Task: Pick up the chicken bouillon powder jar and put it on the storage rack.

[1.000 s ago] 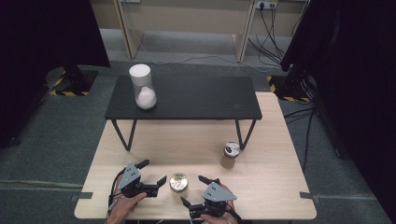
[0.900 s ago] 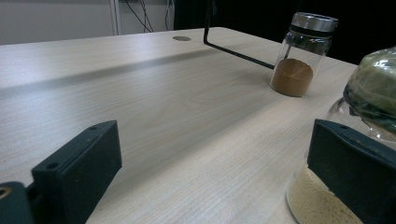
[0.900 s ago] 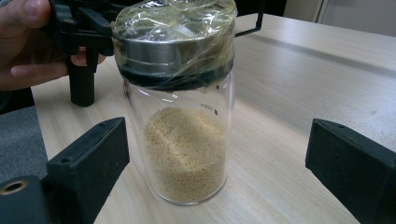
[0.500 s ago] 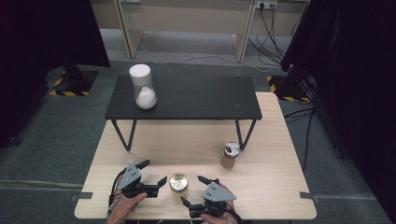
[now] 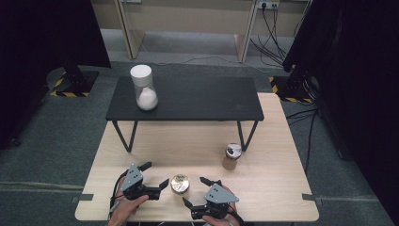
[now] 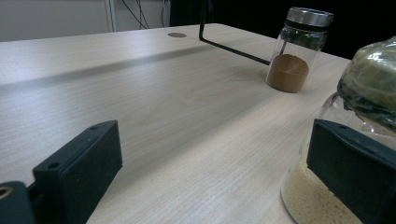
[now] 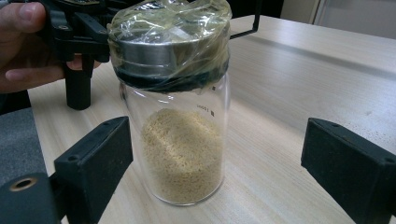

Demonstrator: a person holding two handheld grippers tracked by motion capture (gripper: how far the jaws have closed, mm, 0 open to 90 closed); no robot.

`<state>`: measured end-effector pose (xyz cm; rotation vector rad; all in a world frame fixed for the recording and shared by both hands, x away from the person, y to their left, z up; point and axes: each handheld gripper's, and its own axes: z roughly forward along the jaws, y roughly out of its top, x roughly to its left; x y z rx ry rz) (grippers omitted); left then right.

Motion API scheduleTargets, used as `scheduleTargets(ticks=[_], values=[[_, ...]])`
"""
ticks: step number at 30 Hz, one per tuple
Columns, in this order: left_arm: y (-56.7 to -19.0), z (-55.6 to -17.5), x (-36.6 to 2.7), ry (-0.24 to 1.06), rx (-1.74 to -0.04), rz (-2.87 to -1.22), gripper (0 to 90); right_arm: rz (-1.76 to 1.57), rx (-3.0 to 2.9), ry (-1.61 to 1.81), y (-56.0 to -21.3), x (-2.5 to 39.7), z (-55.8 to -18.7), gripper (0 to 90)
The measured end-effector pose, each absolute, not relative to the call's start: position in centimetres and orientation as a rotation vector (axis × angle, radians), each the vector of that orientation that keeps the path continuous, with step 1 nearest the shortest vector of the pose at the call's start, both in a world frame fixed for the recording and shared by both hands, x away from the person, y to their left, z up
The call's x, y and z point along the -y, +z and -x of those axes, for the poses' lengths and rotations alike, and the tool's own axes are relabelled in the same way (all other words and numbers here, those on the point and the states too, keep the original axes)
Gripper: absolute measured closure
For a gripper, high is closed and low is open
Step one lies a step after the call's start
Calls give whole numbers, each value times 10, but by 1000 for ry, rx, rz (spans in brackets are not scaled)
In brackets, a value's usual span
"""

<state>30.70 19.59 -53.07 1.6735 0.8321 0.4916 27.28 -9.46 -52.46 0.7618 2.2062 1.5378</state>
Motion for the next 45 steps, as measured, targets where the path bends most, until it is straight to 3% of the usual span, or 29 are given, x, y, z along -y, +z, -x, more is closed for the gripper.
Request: scheduleTargets(ticks=[45], values=[[-531,-306,-193,482,-802,-1688,31,-709,-2193,1503,-524,92,-269,93]])
